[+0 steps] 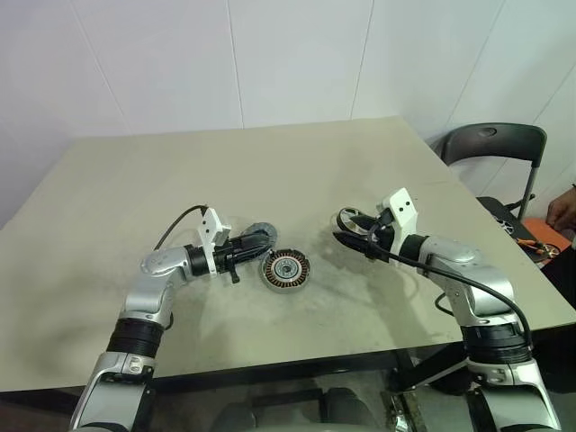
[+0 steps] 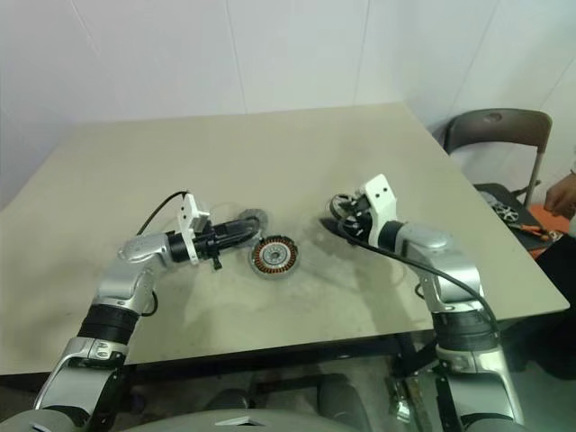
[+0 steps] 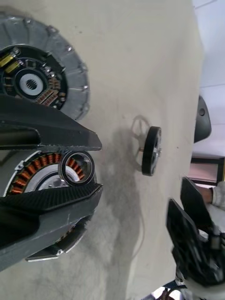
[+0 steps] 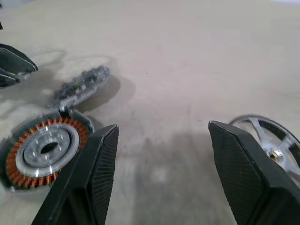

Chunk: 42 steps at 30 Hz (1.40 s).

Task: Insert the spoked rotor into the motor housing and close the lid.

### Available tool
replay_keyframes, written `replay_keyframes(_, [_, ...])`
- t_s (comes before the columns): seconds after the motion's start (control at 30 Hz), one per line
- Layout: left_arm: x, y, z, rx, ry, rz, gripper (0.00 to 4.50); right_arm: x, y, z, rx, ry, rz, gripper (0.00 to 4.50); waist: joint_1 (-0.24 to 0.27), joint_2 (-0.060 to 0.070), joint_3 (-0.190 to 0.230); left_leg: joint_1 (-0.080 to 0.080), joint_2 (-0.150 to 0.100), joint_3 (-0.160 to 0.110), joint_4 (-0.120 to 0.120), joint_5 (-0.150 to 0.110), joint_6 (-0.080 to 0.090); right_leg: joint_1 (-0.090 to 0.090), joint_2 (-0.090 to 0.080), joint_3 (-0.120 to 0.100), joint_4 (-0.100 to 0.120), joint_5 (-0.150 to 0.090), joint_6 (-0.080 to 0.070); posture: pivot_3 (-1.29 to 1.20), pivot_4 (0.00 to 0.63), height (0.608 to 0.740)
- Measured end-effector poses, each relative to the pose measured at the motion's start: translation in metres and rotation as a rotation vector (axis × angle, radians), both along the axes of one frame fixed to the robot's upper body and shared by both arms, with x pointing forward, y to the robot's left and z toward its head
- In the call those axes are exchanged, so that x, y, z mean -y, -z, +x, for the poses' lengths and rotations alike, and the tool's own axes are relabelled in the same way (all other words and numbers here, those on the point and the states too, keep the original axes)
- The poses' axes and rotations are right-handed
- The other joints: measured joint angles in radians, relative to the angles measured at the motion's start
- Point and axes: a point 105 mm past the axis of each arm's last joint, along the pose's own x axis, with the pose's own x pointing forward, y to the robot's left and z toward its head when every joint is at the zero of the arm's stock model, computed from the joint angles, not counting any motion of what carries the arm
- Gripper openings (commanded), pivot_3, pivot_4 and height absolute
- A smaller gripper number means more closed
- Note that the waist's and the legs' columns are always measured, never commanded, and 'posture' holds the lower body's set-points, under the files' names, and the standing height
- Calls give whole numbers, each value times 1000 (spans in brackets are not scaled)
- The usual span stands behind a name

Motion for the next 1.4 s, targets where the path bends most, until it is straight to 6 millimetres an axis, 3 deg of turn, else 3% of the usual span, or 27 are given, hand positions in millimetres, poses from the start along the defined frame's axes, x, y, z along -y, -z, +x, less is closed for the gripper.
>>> replay_keyframes(0.37, [26,10,-8,-21,117,16,732,17,-10,1,60,81,7,3208,-1,0,0,0,0,0,0,0,0,0,0,0,0,0,0,0,0,740])
replay_keyframes(0.87, [27,38,-6,-22,106,89,732,10,7,-4,27,82,-20,3208,3,0,0,0,0,0,0,0,0,0,0,0,0,0,0,0,0,740])
replay_keyframes(1.07, [34,40,3,51,67,99,732,5,11,-7,22,68,-28,3208,5,0,0,1,0,0,1,0,0,2,0,0,0,0,0,0,0,740])
replay_keyframes(1.4, [41,41,0,42,90,79,732,3,17,-11,9,56,-36,3208,5,1,0,1,0,0,2,0,0,2,0,0,0,0,0,0,0,740])
